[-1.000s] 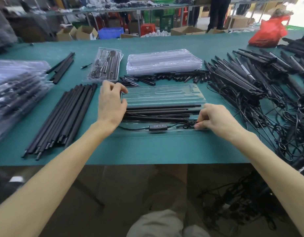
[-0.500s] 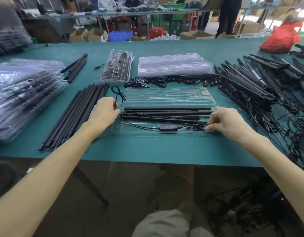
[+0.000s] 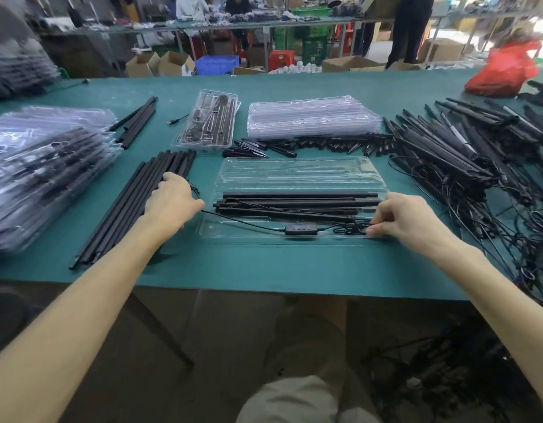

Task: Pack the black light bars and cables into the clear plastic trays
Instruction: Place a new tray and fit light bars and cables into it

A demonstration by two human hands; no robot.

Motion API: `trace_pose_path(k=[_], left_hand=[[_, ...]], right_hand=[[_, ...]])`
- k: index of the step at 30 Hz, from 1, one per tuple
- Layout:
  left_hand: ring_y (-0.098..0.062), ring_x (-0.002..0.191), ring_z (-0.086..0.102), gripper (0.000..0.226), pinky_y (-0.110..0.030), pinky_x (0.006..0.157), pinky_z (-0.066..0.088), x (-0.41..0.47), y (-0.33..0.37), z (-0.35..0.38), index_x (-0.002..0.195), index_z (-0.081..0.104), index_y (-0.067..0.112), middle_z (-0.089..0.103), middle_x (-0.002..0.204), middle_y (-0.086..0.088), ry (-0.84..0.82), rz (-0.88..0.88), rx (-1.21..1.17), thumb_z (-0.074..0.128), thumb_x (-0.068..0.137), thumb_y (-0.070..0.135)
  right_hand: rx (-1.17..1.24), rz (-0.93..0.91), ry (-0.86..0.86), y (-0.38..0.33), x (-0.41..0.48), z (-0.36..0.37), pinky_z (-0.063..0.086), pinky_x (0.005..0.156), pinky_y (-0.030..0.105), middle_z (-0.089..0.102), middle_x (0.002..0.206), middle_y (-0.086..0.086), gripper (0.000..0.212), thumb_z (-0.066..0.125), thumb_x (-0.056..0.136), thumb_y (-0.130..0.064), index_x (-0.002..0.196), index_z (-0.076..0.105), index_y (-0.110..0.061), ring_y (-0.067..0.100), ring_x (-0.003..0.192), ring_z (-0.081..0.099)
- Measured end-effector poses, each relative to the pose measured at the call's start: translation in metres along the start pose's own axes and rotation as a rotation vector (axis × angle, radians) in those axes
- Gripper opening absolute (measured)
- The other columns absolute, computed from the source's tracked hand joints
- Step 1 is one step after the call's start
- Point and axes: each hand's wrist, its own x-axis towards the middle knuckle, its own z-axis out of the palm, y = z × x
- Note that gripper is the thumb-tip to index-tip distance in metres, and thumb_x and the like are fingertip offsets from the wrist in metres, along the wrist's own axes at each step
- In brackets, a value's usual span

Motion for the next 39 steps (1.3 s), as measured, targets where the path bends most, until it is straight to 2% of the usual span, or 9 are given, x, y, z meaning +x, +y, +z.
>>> trace_pose_path(k=[5, 12, 17, 20, 23, 30, 34, 37, 39], left_hand=[[-0.048, 0.117, 0.054, 0.080, -0.048, 0.087, 0.043, 0.004, 0.009, -0.005, 0.136, 0.031, -0.010, 0.044, 0.136, -0.029, -0.022, -0.016, 0.189, 0.081, 0.082, 0.024], [-0.039, 0.104, 0.060, 0.044, -0.040, 0.076, 0.040, 0.003, 0.013, -0.016, 0.100, 0.050, 0.007, 0.061, 0.113, -0.019, -0.123, 0.065, 0.402, 0.084, 0.082, 0.030], [-0.032, 0.084, 0.052, 0.028, -0.038, 0.073, 0.040, -0.003, 0.023, -0.020, 0.091, 0.049, 0.008, 0.054, 0.091, -0.010, -0.092, 0.140, 0.527, 0.076, 0.087, 0.016], [-0.034, 0.076, 0.056, 0.003, -0.040, 0.069, 0.045, 0.006, 0.033, -0.015, 0.088, 0.058, 0.001, 0.064, 0.095, -0.020, -0.029, 0.245, 0.372, 0.059, 0.088, -0.001], [-0.036, 0.070, 0.054, 0.012, -0.038, 0.063, 0.040, 0.015, 0.050, -0.003, 0.081, 0.054, -0.002, 0.062, 0.099, -0.032, -0.018, 0.287, 0.129, 0.049, 0.092, 0.000], [-0.045, 0.124, 0.043, 0.042, -0.050, 0.101, 0.040, 0.040, 0.075, 0.020, 0.131, 0.039, -0.010, 0.041, 0.137, -0.033, -0.058, 0.098, -0.045, 0.053, 0.096, 0.009], [-0.033, 0.078, 0.049, 0.010, -0.039, 0.055, 0.037, 0.049, 0.071, 0.026, 0.086, 0.045, 0.003, 0.048, 0.085, -0.017, 0.000, 0.024, -0.294, 0.053, 0.091, 0.002], [-0.035, 0.100, 0.056, 0.017, -0.042, 0.079, 0.047, 0.054, 0.067, 0.028, 0.107, 0.048, 0.000, 0.054, 0.106, -0.019, 0.030, -0.058, -0.415, 0.056, 0.091, -0.002], [-0.025, 0.094, 0.049, 0.021, -0.035, 0.079, 0.041, 0.058, 0.063, 0.035, 0.095, 0.045, 0.010, 0.047, 0.107, -0.012, 0.007, -0.079, -0.551, 0.056, 0.090, -0.008]], right_hand=[[-0.002, -0.015, 0.002, 0.000, -0.001, -0.001, 0.039, 0.069, 0.032, 0.056, 0.076, -0.009, 0.027, 0.091, 0.071, -0.024, 0.063, 0.065, -0.023, 0.010, 0.075, 0.053], [0.004, -0.014, 0.008, -0.001, -0.001, 0.000, 0.042, 0.069, 0.033, 0.056, 0.077, -0.009, 0.024, 0.090, 0.071, -0.025, 0.066, 0.068, -0.020, 0.010, 0.074, 0.053], [0.007, -0.004, 0.015, -0.001, -0.001, 0.001, 0.045, 0.070, 0.035, 0.056, 0.078, -0.008, 0.025, 0.091, 0.071, -0.025, 0.065, 0.066, -0.021, 0.012, 0.076, 0.054], [0.013, -0.002, 0.017, -0.001, -0.001, 0.002, 0.045, 0.070, 0.036, 0.056, 0.077, -0.009, 0.025, 0.091, 0.071, -0.026, 0.065, 0.066, -0.021, 0.011, 0.075, 0.053], [0.016, -0.004, 0.020, -0.001, -0.002, 0.002, 0.040, 0.069, 0.033, 0.055, 0.076, -0.009, 0.026, 0.091, 0.070, -0.025, 0.065, 0.066, -0.022, 0.010, 0.074, 0.052], [0.004, 0.002, 0.018, 0.000, -0.001, 0.003, 0.040, 0.068, 0.032, 0.054, 0.076, -0.009, 0.027, 0.090, 0.072, -0.024, 0.064, 0.065, -0.022, 0.010, 0.075, 0.052], [0.008, 0.011, 0.023, 0.001, -0.001, 0.005, 0.039, 0.068, 0.033, 0.055, 0.077, -0.009, 0.026, 0.090, 0.072, -0.025, 0.065, 0.066, -0.021, 0.010, 0.076, 0.052], [0.015, 0.014, 0.025, 0.002, -0.001, 0.005, 0.041, 0.069, 0.033, 0.055, 0.077, -0.009, 0.025, 0.090, 0.072, -0.025, 0.065, 0.066, -0.021, 0.009, 0.076, 0.053], [0.016, 0.014, 0.025, 0.002, 0.000, 0.006, 0.040, 0.069, 0.033, 0.055, 0.077, -0.009, 0.025, 0.090, 0.071, -0.025, 0.064, 0.066, -0.021, 0.008, 0.076, 0.052]])
